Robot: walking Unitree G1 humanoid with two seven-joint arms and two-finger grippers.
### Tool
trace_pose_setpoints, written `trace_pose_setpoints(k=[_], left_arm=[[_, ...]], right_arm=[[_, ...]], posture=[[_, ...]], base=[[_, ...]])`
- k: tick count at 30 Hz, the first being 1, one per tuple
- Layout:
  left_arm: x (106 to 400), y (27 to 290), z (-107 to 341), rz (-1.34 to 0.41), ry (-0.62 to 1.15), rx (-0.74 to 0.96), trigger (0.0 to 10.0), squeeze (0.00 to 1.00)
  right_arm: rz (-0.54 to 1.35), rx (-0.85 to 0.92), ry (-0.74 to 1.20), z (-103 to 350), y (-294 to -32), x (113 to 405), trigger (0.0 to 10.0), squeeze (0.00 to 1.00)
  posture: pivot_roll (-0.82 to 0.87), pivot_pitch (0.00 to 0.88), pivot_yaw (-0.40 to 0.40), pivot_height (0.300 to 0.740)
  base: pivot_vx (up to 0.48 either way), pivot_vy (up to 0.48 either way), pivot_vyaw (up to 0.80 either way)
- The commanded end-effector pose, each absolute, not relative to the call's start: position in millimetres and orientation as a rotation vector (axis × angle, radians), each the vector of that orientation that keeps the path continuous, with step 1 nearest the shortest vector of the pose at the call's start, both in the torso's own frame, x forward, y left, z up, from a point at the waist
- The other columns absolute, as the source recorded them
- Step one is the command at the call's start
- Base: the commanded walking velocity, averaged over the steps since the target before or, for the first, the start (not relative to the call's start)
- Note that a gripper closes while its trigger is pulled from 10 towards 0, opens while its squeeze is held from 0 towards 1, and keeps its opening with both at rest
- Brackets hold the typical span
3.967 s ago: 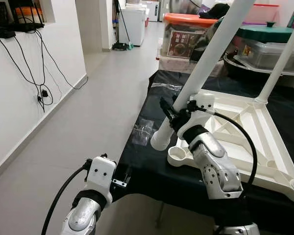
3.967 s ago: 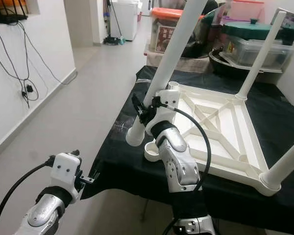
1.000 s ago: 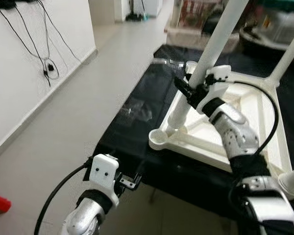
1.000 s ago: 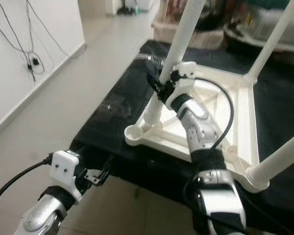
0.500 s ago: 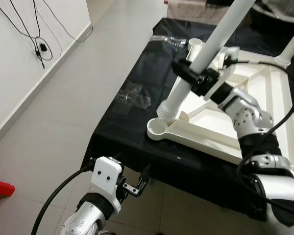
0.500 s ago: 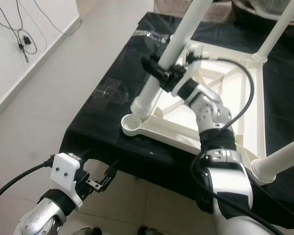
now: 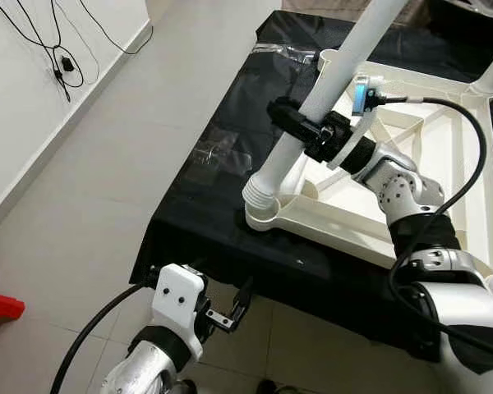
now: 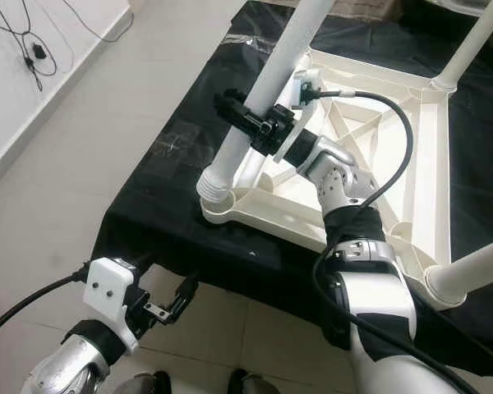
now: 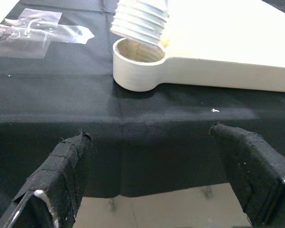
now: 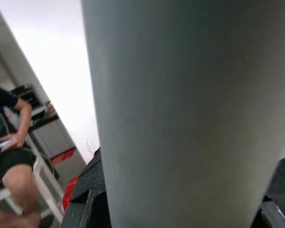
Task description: Building children table
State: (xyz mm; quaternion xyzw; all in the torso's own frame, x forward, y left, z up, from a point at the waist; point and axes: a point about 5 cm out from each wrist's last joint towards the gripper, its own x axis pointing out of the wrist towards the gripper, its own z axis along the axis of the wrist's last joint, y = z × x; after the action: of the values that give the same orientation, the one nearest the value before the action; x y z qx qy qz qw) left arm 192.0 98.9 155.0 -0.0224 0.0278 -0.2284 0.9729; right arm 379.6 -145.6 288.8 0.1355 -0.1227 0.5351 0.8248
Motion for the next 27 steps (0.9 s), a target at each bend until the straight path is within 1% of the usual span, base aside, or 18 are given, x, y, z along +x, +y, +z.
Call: trace_pose_setpoints(k=[1,7,8,12,15,18,21,22,25,26,27], left_arm=[[188,98,152,-0.468,0.086,-0.046,10.0,0.0],[188,97,151,-0.471,0.09,-0.046,10.0,0.0],[188,97,151,-0.471,0.091,-0.046,10.0,0.0],[188,97,151,-0.472,0.091,-0.045,10.0,0.0],[189,96,150,-0.471,0.091,-0.045,10.0,0.0],[189,95,149,-0.47,0.092,-0.045,10.0,0.0],[189,95,149,-0.471,0.092,-0.045,10.0,0.0],[189,95,149,-0.47,0.092,-0.045,10.0,0.0],[189,95,149,-0.47,0.091,-0.045,10.0,0.0],[189,94,149,-0.471,0.09,-0.044,10.0,0.0],[189,94,149,-0.471,0.09,-0.044,10.0,0.0]], right_arm=[[1.15,0.264,-0.21,277,-148,379,10.0,0.0],[1.232,0.183,-0.169,275,-149,376,10.0,0.0],[1.257,0.148,-0.155,274,-148,375,10.0,0.0],[1.281,0.082,-0.143,273,-147,374,10.0,0.0],[1.307,-0.016,-0.168,278,-138,373,10.0,0.0],[1.341,-0.058,-0.185,281,-132,370,10.0,0.0],[1.354,-0.068,-0.188,282,-130,369,10.0,0.0],[1.392,-0.093,-0.186,282,-126,367,10.0,0.0],[1.426,-0.116,-0.186,282,-123,365,10.0,0.0],[1.475,-0.128,-0.174,280,-120,361,10.0,0.0],[1.475,-0.128,-0.174,280,-120,361,10.0,0.0]], posture=[[0.1,0.282,-0.074,0.74],[0.1,0.281,-0.076,0.74],[0.1,0.277,-0.076,0.74],[0.1,0.269,-0.078,0.74],[0.09,0.262,-0.08,0.74],[0.09,0.256,-0.084,0.74],[0.09,0.256,-0.084,0.74],[0.09,0.251,-0.087,0.74],[0.09,0.251,-0.087,0.74],[0.09,0.251,-0.087,0.74],[0.09,0.251,-0.087,0.74]], base=[[0.0,0.0,0.0],[0.0,0.0,0.0],[0.0,0.0,0.0],[0.0,0.0,0.0],[0.0,0.0,0.0],[0.0,0.0,0.0],[0.0,0.0,0.0],[0.0,0.0,0.0],[0.0,0.0,0.0],[0.0,0.0,0.0],[0.0,0.0,0.0]])
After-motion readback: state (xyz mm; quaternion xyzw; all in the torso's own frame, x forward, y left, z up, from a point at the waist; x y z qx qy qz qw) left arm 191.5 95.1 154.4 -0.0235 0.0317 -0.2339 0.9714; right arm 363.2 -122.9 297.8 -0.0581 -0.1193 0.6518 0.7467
